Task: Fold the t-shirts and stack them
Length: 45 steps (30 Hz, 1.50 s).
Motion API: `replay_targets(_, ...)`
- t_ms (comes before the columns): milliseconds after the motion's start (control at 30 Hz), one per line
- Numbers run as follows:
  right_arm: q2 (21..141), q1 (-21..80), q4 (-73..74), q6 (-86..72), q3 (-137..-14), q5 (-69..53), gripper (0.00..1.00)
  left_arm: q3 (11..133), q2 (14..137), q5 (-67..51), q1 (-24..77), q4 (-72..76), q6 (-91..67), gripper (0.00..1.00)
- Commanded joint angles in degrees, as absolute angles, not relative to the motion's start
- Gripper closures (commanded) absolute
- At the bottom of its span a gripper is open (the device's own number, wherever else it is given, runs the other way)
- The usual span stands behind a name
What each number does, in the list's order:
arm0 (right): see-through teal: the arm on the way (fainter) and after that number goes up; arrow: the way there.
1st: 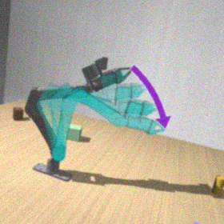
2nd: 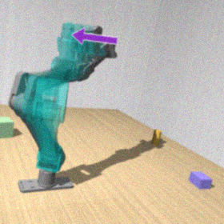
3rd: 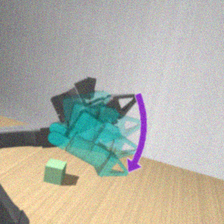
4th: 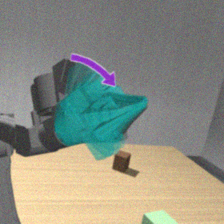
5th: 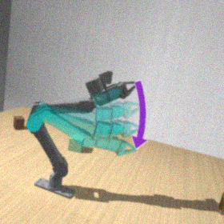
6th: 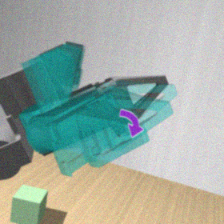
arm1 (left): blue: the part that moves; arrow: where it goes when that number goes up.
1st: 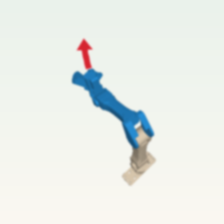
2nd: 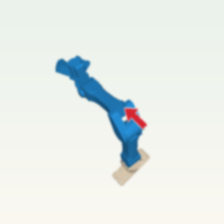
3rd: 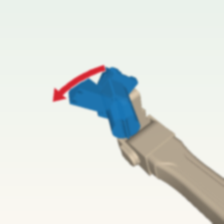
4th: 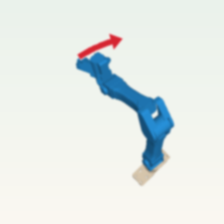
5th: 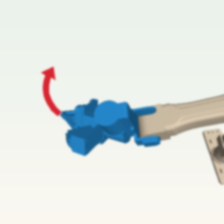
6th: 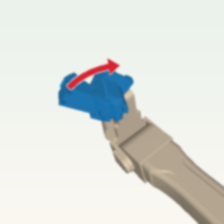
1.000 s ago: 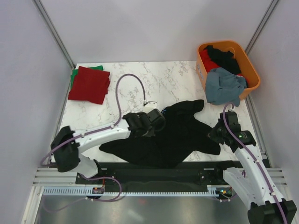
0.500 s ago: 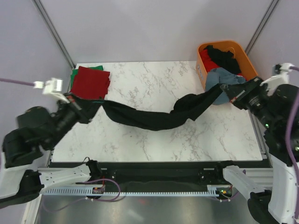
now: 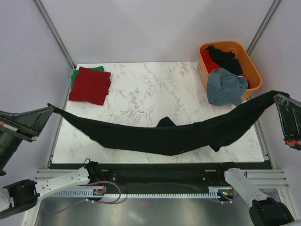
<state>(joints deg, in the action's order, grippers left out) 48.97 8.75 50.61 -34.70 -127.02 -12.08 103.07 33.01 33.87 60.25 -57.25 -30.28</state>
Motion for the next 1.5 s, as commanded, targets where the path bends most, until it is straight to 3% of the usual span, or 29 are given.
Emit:
replay_targets(0,44.83,8.53,41.93,-33.75,-126.83,-9.33,1.00,102.93,30.59,27.79,59.60,-50.84,-24.45,0.98)
replay_targets(400,40.34,8.61,35.95,-30.15,-132.00,-1.23,1.00,109.24,30.58,7.23,55.11,-38.41,-15.30,0.98)
replay_targets(567,42.53,8.70,34.63,-30.85,-134.56,-1.66,1.00,111.53,30.68,5.18,53.62,-36.31,-11.87,0.98)
replay_targets(767,45.52,8.44,28.05,-31.38,-126.05,-3.17,1.00,106.36,32.86,14.04,53.70,-35.07,-3.27,0.98)
replay_targets(867,48.76,8.26,23.92,-29.98,-118.67,-3.95,1.00,99.43,35.77,24.23,53.79,-32.53,2.61,0.98)
replay_targets(1000,55.09,8.17,15.41,-28.92,-107.17,-4.65,1.00,84.32,38.31,38.89,54.49,-16.91,15.68,0.98)
replay_targets(1133,69.55,8.17,8.01,-29.18,-102.39,-6.07,1.00,68.42,45.24,48.77,53.71,13.00,33.37,0.98)
replay_targets(1233,81.76,8.26,4.23,-28.48,-103.09,-6.42,1.00,67.58,53.77,44.41,44.95,13.02,30.35,0.98)
replay_targets(1367,99.10,8.44,3.95,-27.07,-109.49,-5.45,1.00,73.73,68.95,28.68,20.29,-3.64,10.40,0.98)
replay_targets(1467,112.73,8.53,8.51,-27.16,-118.10,-3.44,1.00,81.45,84.69,24.97,10.15,-10.78,2.04,0.98)
